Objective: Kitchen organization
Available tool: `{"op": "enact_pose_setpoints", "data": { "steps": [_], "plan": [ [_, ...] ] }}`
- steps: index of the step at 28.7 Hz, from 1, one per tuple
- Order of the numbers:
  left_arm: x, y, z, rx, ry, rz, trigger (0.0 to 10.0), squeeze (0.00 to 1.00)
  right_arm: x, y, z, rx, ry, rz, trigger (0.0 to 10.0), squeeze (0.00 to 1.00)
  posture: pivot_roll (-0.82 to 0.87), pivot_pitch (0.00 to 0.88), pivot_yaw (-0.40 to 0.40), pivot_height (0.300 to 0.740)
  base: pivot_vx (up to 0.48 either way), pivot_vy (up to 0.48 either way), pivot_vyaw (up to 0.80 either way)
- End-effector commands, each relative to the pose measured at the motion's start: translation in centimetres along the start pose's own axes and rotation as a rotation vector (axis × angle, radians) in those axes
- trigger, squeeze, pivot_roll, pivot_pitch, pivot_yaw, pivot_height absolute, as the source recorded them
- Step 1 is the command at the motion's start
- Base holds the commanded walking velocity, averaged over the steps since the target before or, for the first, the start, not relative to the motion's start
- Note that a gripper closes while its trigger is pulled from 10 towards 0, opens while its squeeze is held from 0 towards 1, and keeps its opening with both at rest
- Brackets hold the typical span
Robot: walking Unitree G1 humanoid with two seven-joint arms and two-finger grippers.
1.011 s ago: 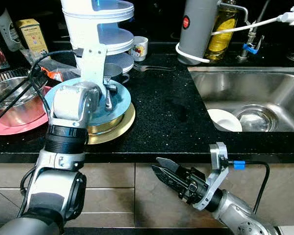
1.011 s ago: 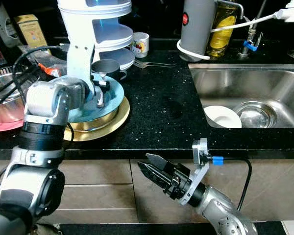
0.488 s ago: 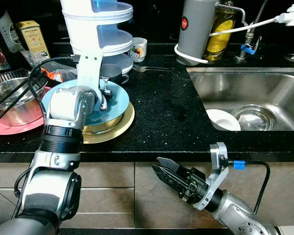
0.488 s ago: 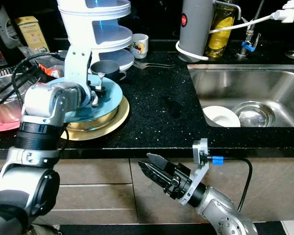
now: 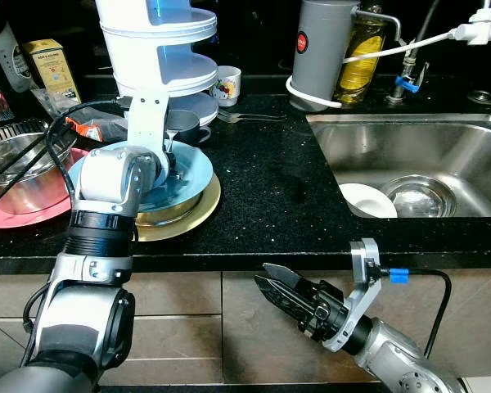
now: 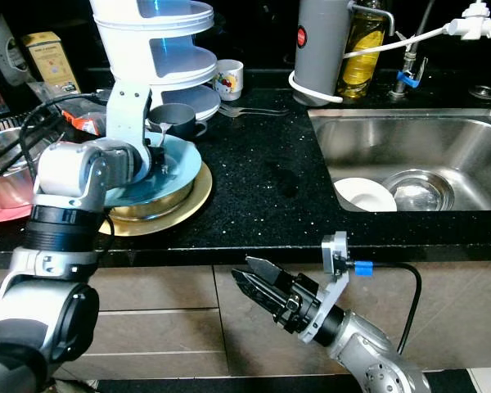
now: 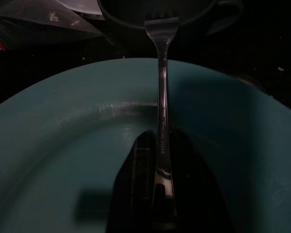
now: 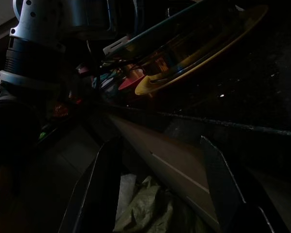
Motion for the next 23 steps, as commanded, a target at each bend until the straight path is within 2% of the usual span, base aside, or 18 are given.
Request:
{"op": "enact_pose_setpoints", "data": {
  "steps": [1,9,11,13,14,16,17,18,20,22,23],
  "plan": [
    [-0.4,-2.1,-0.7,-0.086,0.005,0.0,0.0,0.0,-0.2,0.2,0.0,0.006,0.003,-0.001,10.0,0.0,0.07,0.028,-0.025,0.74,0.0,0.0,0.0],
    [-1.4,0.8,-0.2,0.073,0.065,0.011,0.0,0.0,-0.1,0.3,0.0,0.009,-0.003,0.001,10.0,0.0,0.07,0.027,-0.025,0.74,0.0,0.0,0.0],
    [-1.8,1.8,0.1,0.127,0.092,0.005,0.0,0.0,-0.1,0.3,0.0,0.01,-0.003,0.001,10.0,0.0,0.07,0.027,-0.025,0.74,0.0,0.0,0.0],
    [-2.0,4.1,1.0,0.26,0.116,-0.013,0.0,0.0,0.0,0.4,0.0,0.016,-0.007,0.0,10.0,0.0,0.07,0.027,-0.027,0.74,0.0,0.0,0.0],
    [-2.0,4.1,1.0,0.26,0.116,-0.013,0.0,0.0,0.0,0.4,0.0,0.016,-0.007,0.0,10.0,0.0,0.07,0.027,-0.027,0.74,0.0,0.0,0.0],
    [-1.5,5.0,1.5,0.311,0.096,-0.002,0.0,0.0,0.2,0.6,0.1,0.032,-0.02,-0.003,10.0,0.0,0.07,0.027,-0.029,0.74,0.0,0.0,0.0],
    [-0.4,5.6,1.8,0.364,0.042,-0.011,0.0,0.0,0.4,0.8,0.2,0.056,-0.038,-0.004,10.0,0.0,0.07,0.027,-0.028,0.74,0.0,0.0,0.0],
    [-0.4,5.6,1.8,0.364,0.042,-0.011,0.0,0.0,0.4,0.8,0.2,0.056,-0.038,-0.004,10.0,0.0,0.07,0.027,-0.028,0.74,0.0,0.0,0.0],
    [0.8,5.8,2.0,0.396,-0.018,-0.019,0.0,0.0,0.6,1.0,0.4,0.079,-0.047,-0.016,10.0,0.0,0.07,0.027,-0.029,0.74,0.0,0.0,0.0],
    [2.7,6.0,2.4,0.426,-0.155,0.006,0.0,0.0,0.5,1.2,0.6,0.105,-0.036,-0.033,10.0,0.0,0.06,0.026,-0.027,0.74,0.0,0.0,0.0],
    [4.5,6.3,3.4,0.47,-0.309,0.055,10.0,0.0,0.3,1.4,0.8,0.127,-0.01,-0.046,10.0,0.0,0.06,0.026,-0.027,0.74,0.0,0.0,-0.8]
  ]
}}
Point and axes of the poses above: a point about 5 cm out from each wrist's last joint towards the gripper, its own z axis pointing back from the gripper into the wrist, its own y axis along the axis of the wrist's last joint, x = y × z, the point moved 3 cm from there along -z, pointing out of the wrist towards the gripper, and after that the axes turned 5 degrees about z, right-handed, at the moved point
